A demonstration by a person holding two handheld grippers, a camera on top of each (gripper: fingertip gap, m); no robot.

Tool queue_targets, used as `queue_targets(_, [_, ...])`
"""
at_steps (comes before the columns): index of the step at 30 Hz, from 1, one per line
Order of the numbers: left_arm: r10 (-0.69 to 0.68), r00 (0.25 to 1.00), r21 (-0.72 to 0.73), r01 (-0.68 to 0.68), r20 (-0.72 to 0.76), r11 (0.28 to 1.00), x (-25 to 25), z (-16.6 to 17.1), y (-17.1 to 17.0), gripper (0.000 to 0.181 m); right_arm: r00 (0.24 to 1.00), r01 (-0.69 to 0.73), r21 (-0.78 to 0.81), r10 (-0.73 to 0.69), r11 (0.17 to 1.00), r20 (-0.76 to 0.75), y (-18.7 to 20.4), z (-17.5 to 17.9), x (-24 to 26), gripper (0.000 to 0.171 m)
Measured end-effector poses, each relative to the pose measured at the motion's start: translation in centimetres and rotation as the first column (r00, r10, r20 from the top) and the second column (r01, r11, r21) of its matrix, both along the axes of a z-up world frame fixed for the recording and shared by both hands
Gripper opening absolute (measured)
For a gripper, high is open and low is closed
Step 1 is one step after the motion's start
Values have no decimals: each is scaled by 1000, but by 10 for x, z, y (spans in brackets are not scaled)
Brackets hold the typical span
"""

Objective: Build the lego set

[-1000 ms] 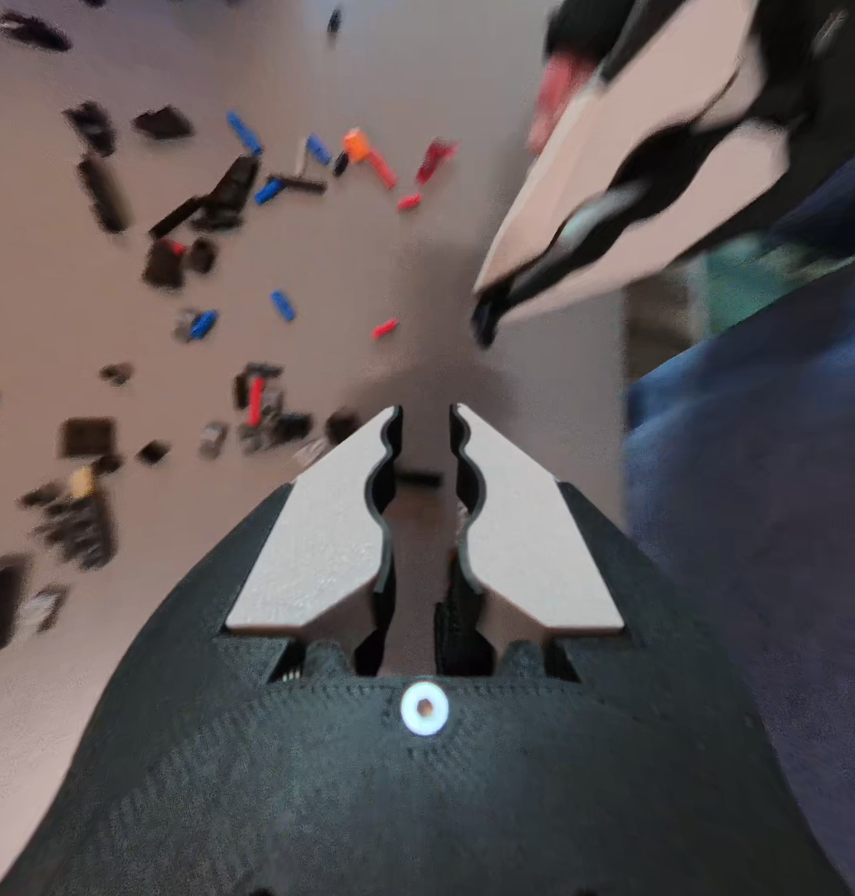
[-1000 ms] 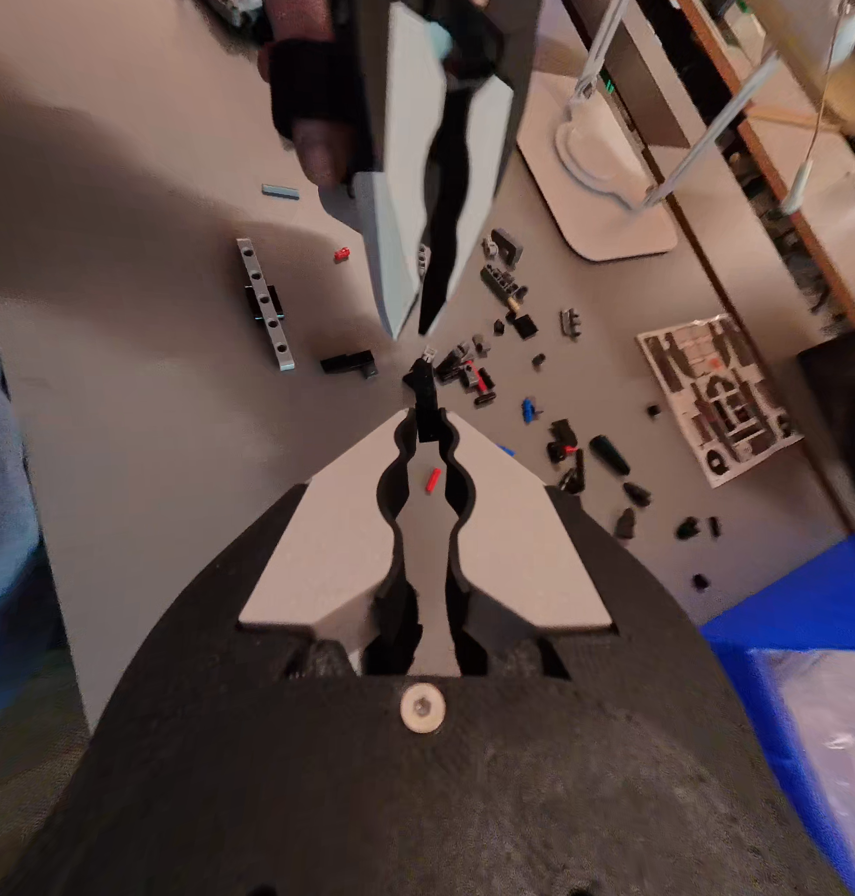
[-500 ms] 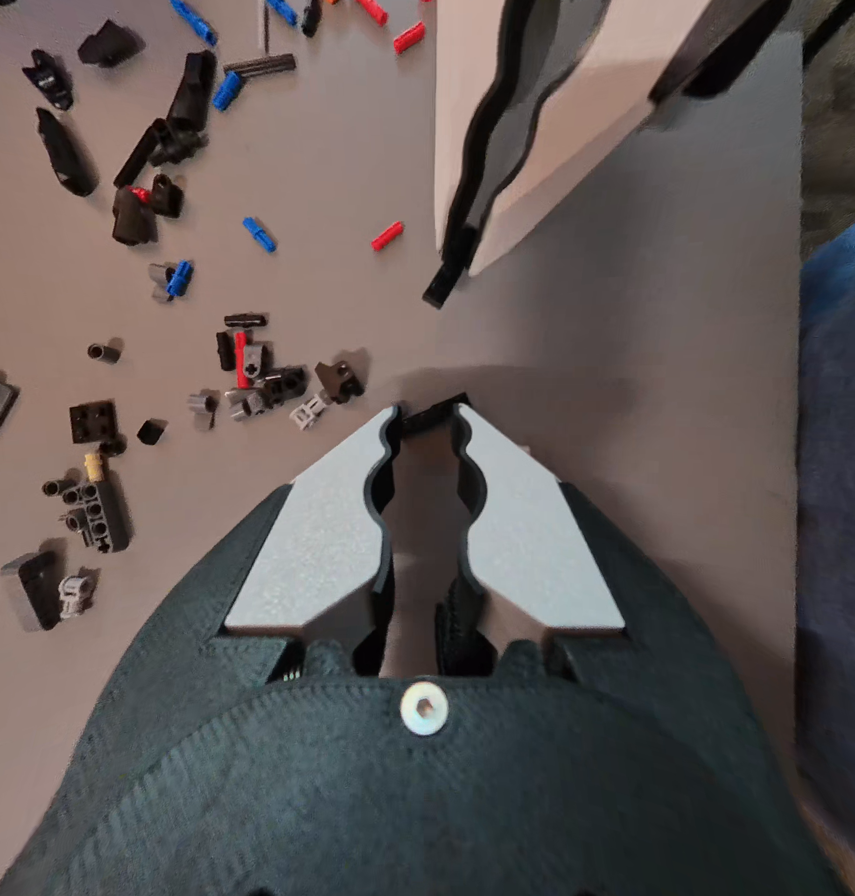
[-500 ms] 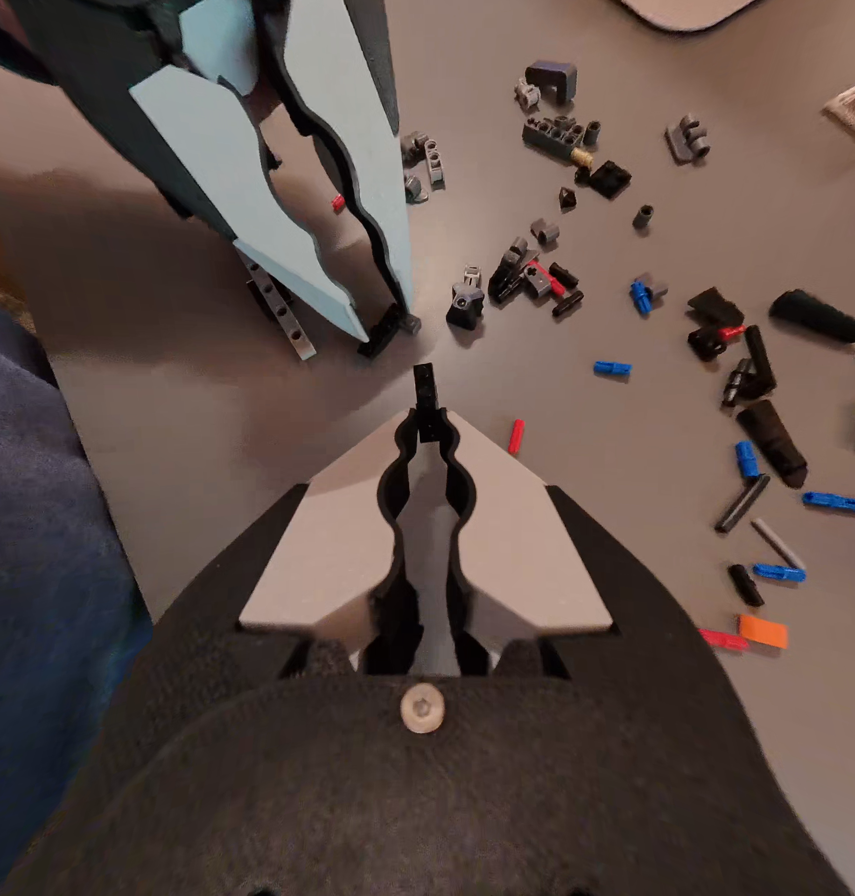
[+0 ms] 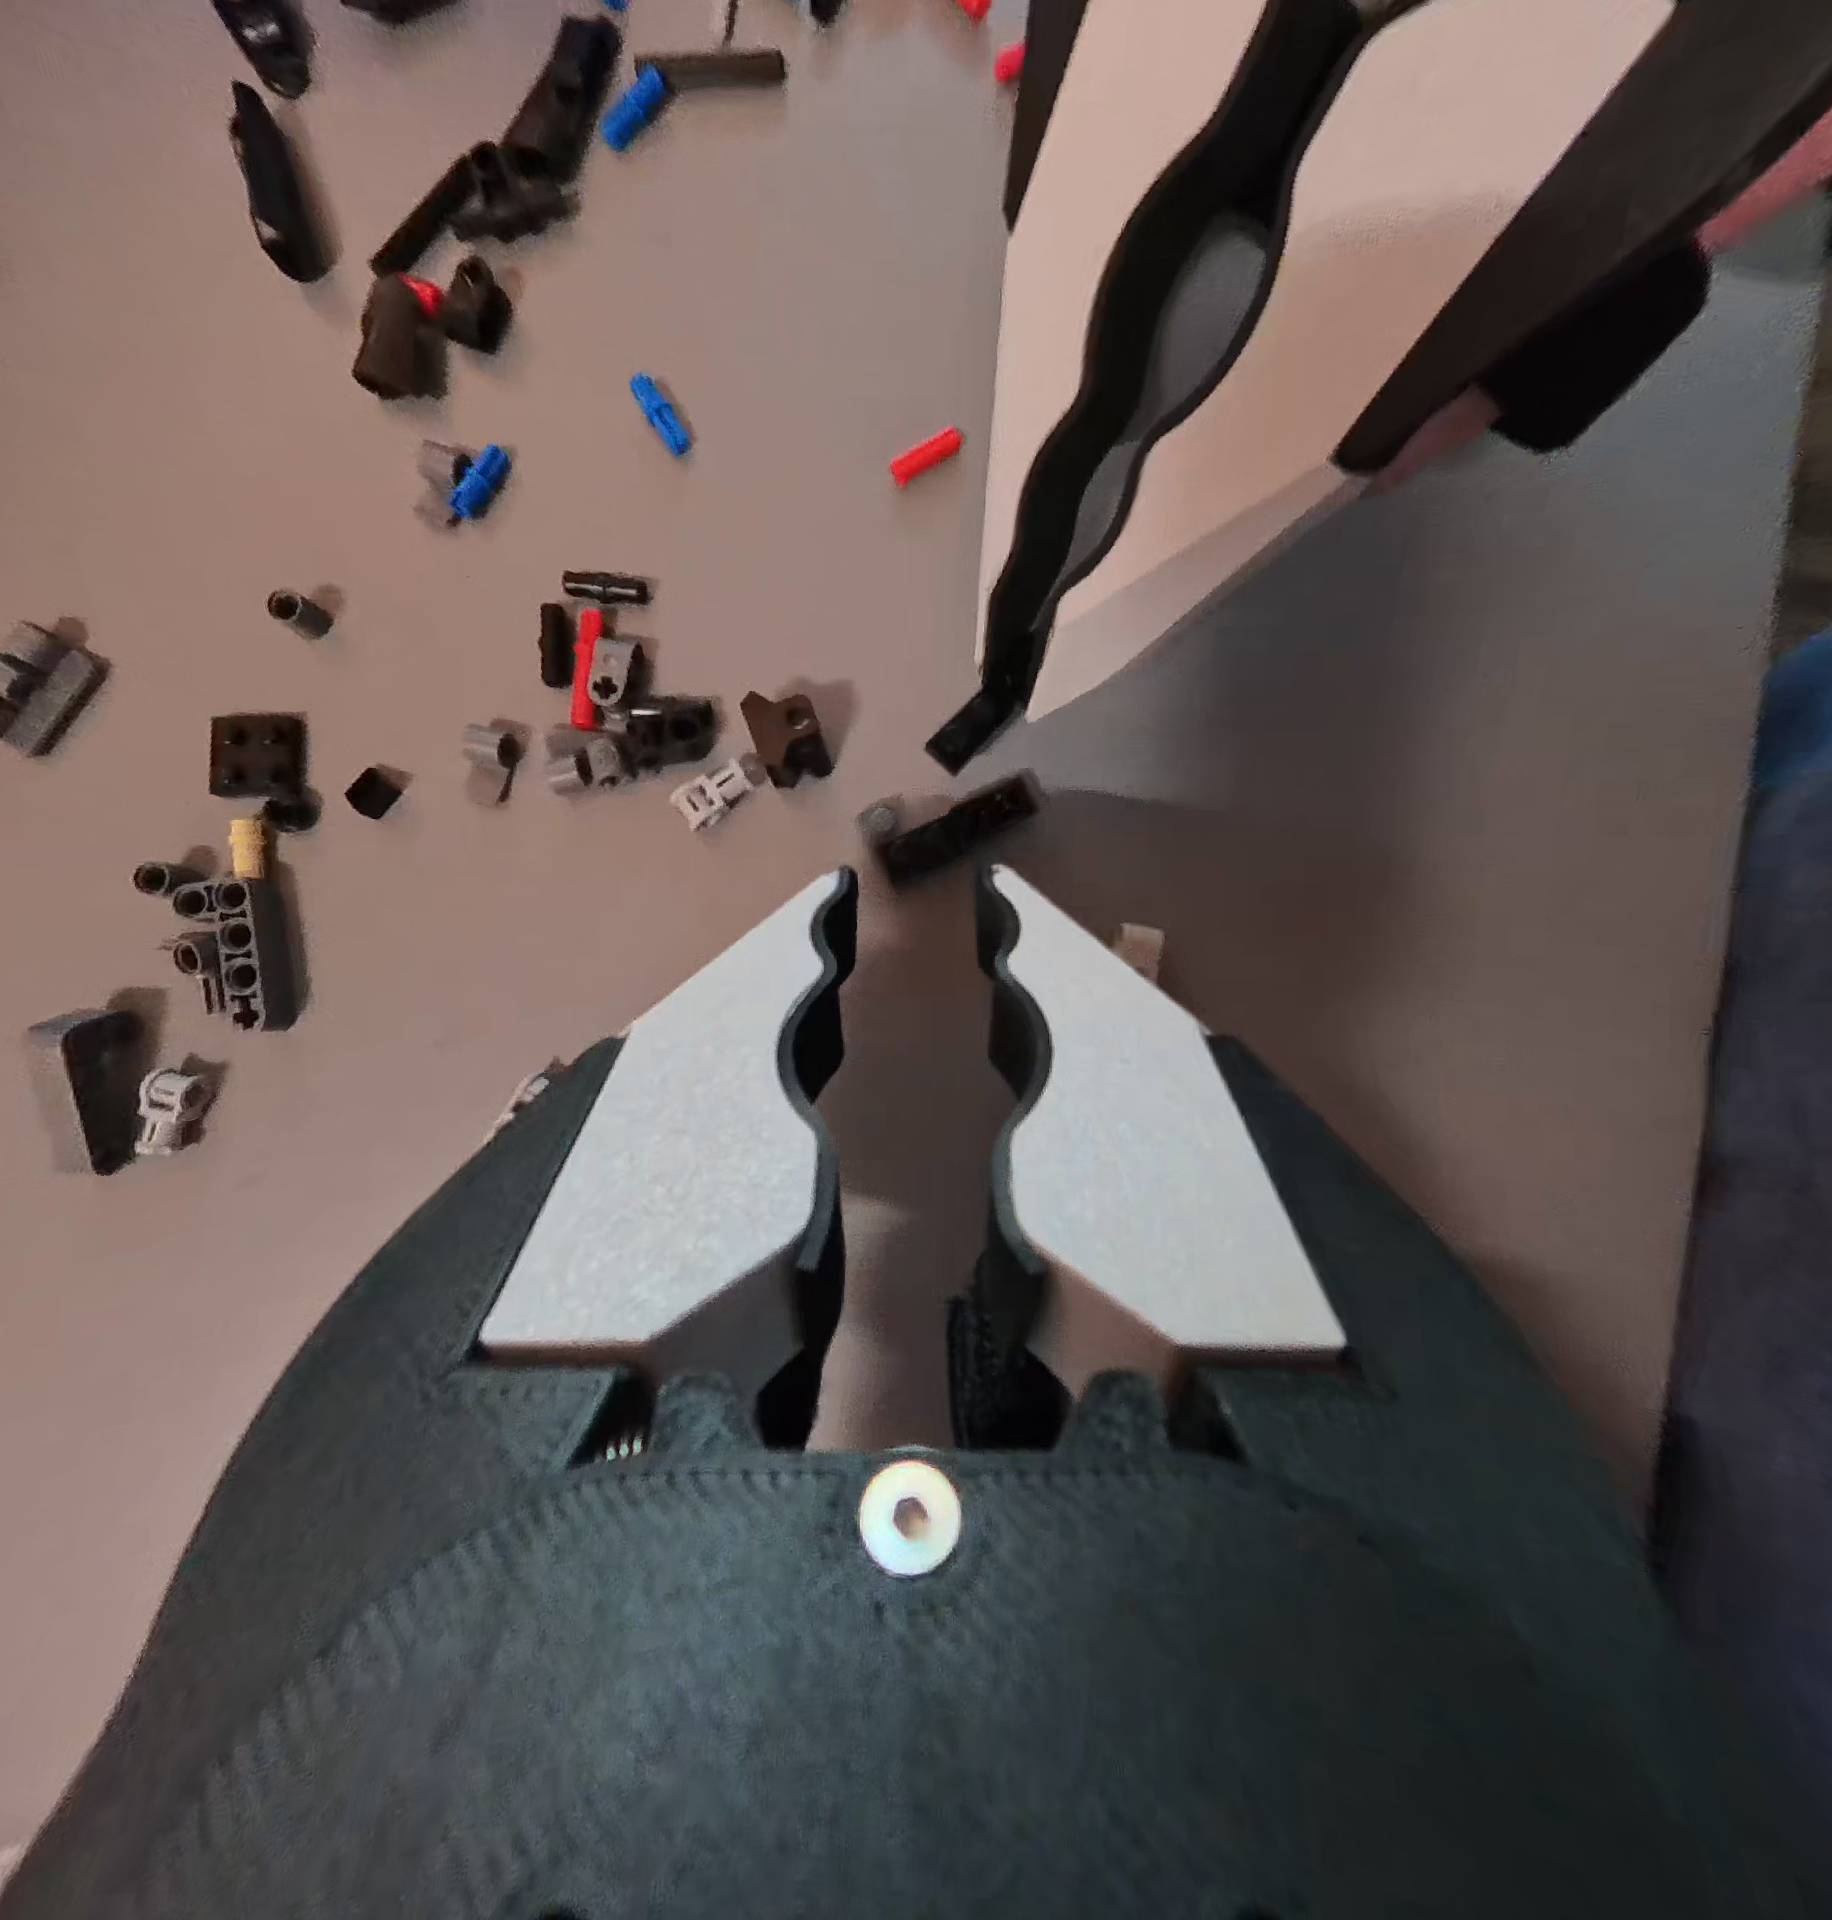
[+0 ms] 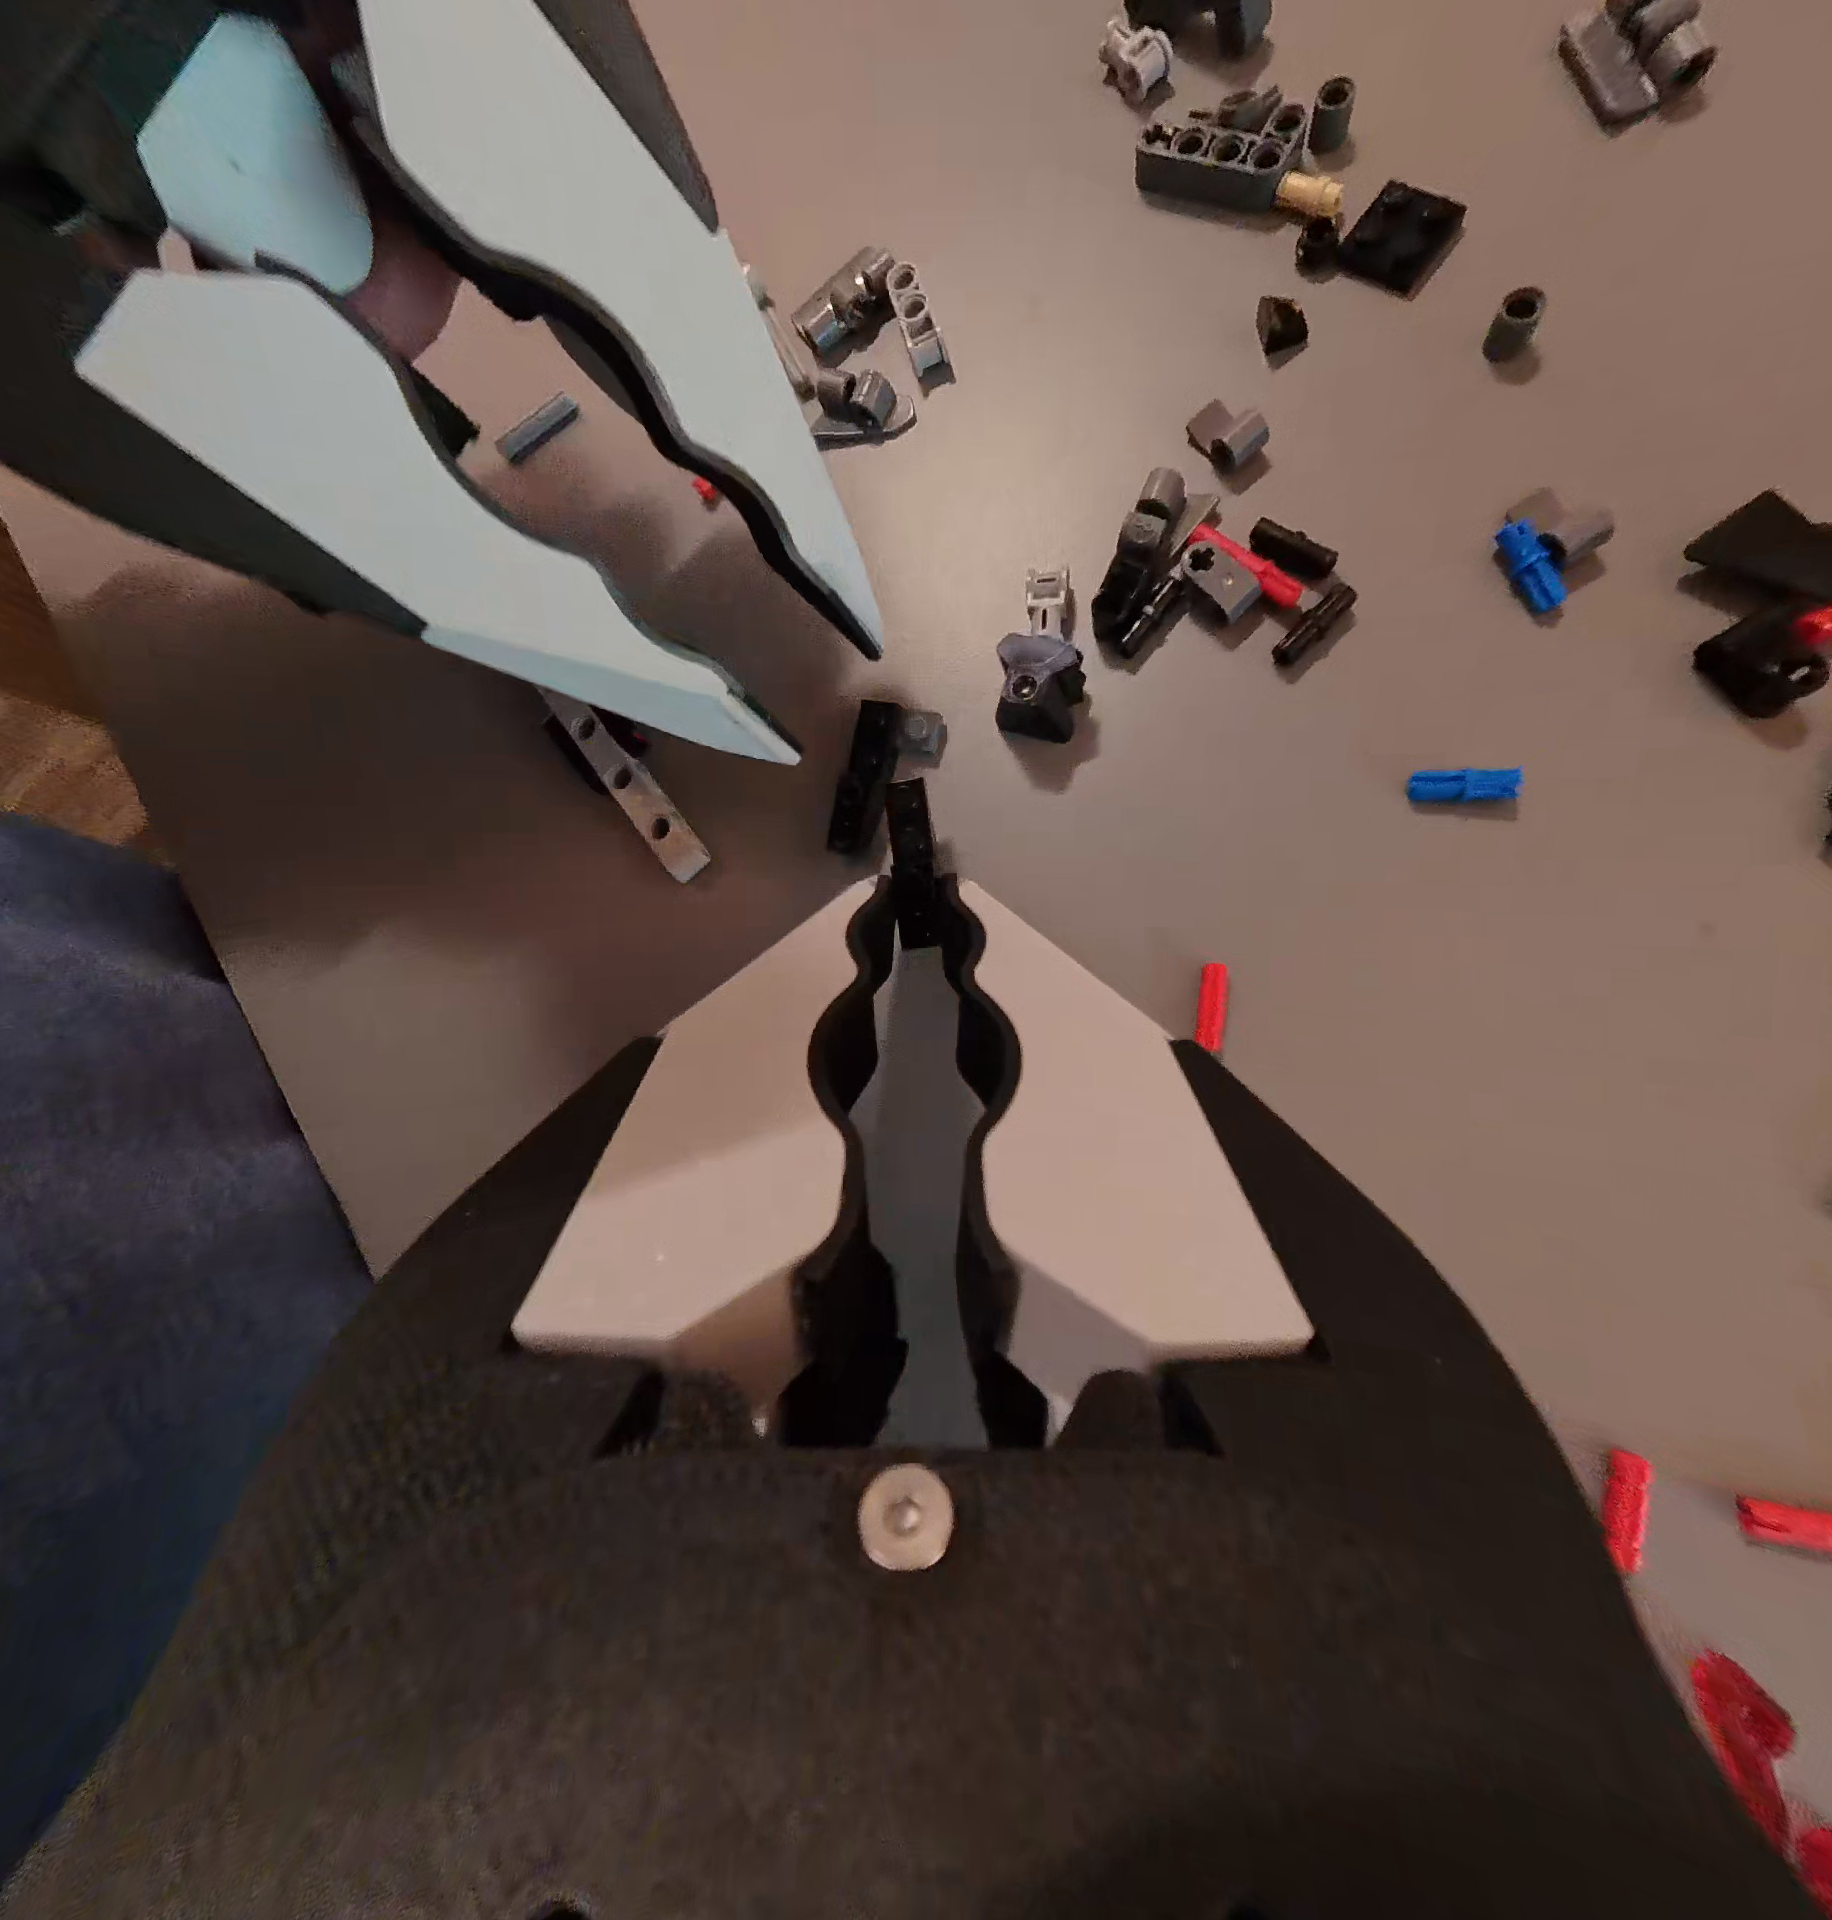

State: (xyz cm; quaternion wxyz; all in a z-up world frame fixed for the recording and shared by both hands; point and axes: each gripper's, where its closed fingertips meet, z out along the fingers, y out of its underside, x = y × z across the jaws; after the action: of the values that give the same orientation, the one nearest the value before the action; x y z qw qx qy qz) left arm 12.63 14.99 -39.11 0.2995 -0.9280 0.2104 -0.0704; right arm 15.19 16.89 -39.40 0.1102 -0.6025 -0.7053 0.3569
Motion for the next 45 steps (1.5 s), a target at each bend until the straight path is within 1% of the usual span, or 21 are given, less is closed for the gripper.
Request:
queue_targets(1, [-10, 1000, -6, 10, -25, 1000, -1, -4, 0, 21, 1000, 14, -5, -14, 1000, 13, 0, -2, -1, 6])
queue_targets(5, [-29, 1000, -3, 29, -10, 1000, 3, -8, 3, 19, 998, 63, -29, -63, 998, 19, 0, -4, -9, 6])
queue_targets(15, [-76, 997, 8, 76, -3, 997, 8, -10, 2, 16, 990, 134, -66, -131, 989, 44, -5, -5, -13, 8])
queue_targets(22, [-91, 996, 38, 92, -15, 995, 5, -7, 5, 15, 988, 147, -85, -142, 985, 61, -7, -4, -10, 16])
queue_targets(29, [-124, 992, 59, 126, -30, 990, 7, -6, 7, 17, 977, 213, -132, -207, 968, 56, 0, 3, -1, 14])
queue_targets(35, [-145, 989, 65, 146, -28, 987, 9, -6, 10, 17, 978, 208, -107, -204, 972, 43, -4, 1, 2, 13])
queue_targets(43, [-150, 988, 87, 154, -45, 984, 9, -4, 13, 17, 982, 190, -132, -188, 973, 30, -3, 6, -6, 15])
queue_targets(45, [-150, 988, 104, 154, -48, 983, 9, -1, 14, 17, 982, 191, -130, -188, 973, 38, -1, 5, -7, 12])
